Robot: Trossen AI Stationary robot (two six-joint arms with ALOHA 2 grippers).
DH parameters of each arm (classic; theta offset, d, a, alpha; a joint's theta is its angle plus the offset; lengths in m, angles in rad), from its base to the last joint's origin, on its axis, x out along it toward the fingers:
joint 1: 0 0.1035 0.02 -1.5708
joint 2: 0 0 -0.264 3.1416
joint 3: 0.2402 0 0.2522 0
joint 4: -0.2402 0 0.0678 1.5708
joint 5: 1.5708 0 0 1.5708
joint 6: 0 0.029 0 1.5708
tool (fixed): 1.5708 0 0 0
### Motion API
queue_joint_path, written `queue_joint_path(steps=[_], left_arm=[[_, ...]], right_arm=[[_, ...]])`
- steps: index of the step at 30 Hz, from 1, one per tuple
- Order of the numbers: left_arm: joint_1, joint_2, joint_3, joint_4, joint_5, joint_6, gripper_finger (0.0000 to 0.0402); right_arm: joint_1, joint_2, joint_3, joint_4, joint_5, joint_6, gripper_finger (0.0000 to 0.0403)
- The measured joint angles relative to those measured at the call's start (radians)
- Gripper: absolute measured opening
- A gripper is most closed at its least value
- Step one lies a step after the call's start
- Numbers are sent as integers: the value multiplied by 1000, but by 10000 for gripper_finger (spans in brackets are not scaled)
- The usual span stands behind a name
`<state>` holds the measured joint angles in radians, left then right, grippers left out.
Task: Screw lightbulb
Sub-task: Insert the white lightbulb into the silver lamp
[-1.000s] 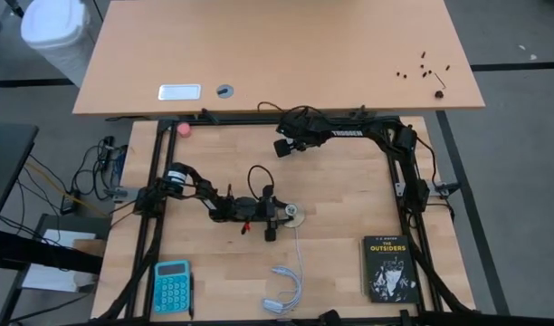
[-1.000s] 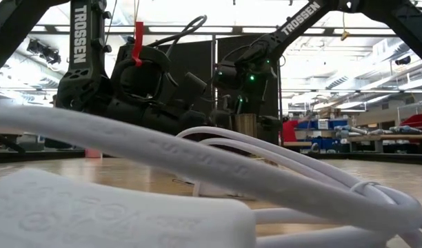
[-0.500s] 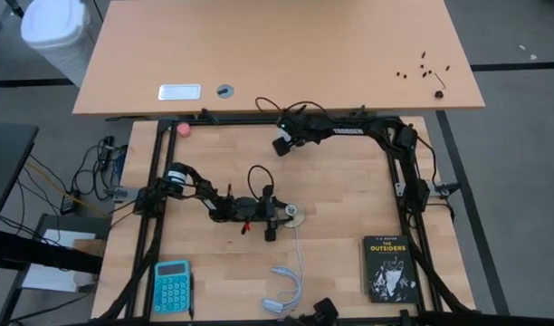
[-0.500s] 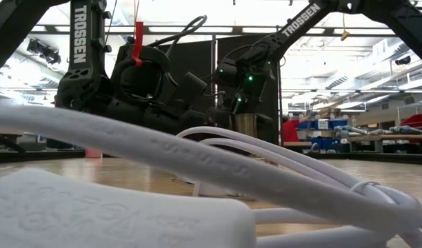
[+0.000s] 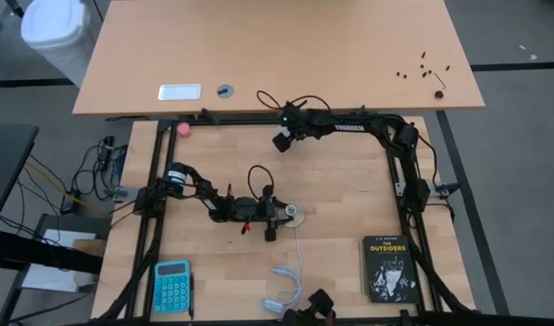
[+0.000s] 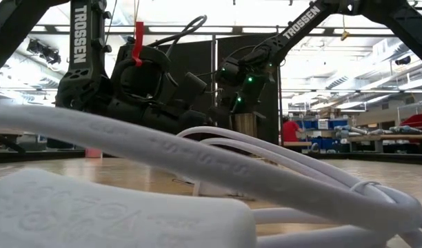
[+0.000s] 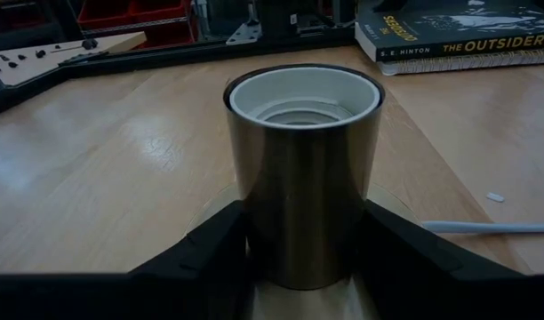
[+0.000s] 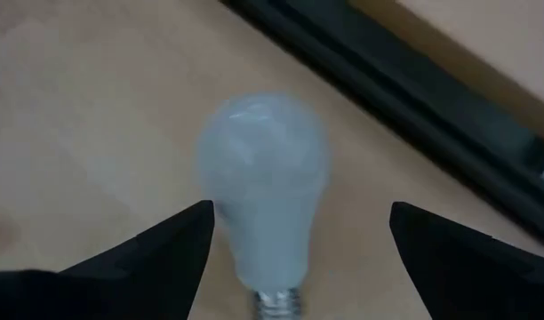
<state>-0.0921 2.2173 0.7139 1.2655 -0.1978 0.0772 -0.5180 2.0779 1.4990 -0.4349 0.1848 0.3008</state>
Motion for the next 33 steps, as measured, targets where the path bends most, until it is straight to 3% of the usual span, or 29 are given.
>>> queue_joint_path(steps=[7, 22, 26, 33], left_arm=[[0, 0, 0, 1, 0, 0, 209], [0, 0, 0, 0, 0, 3, 209], [0, 0, 0, 0, 0, 4, 209], [1, 0, 0, 0, -1, 8, 209]], right_arm=[[9, 81, 0, 20, -56, -51, 352], [19, 80, 4, 105, -94, -53, 344], [25, 80, 4, 105, -99, -96, 303], [34, 80, 4, 101, -101, -115, 194]])
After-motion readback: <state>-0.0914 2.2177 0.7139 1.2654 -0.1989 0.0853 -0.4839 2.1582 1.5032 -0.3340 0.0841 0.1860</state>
